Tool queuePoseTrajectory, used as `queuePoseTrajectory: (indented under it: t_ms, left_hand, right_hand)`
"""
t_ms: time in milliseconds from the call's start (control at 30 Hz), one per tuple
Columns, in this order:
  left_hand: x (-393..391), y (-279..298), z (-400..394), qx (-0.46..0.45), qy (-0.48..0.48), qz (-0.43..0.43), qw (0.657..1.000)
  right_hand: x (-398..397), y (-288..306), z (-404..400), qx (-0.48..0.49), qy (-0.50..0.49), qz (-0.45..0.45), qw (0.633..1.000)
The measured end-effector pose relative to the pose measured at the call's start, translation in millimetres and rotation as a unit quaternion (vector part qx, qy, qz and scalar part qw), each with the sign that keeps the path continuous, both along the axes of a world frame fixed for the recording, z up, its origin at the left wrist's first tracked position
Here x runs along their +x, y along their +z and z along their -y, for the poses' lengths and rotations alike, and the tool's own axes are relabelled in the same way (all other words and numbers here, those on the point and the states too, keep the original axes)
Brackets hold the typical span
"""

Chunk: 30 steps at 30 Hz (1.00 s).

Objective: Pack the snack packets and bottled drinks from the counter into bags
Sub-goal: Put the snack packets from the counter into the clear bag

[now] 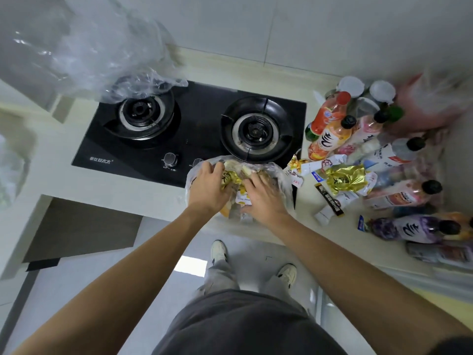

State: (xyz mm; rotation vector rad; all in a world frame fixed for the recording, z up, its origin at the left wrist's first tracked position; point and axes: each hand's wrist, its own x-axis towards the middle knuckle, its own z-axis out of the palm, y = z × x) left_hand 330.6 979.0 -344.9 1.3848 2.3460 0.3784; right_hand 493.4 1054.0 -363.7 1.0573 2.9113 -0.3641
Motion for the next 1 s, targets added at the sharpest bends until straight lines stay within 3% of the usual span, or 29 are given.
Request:
queuePoseTrajectory:
  t_ms: [400, 633, 1000]
  left_hand:
    - [47, 0, 6, -0.004, -0.099, -0.034, 0.994]
    - [84, -12, 5, -0.076, -0.158, -0.052, 0.983]
    - [100, -20, -6, -0.095, -0.121, -0.083, 0.985]
  right_hand:
    - [54, 9, -14, -0.052, -0.075, -0.047, 0.995]
    - [86, 5, -17, -0.071, -0.059, -0.04, 0.995]
    - [89, -4, -15, -0.05, -0.026, -0.053, 0.997]
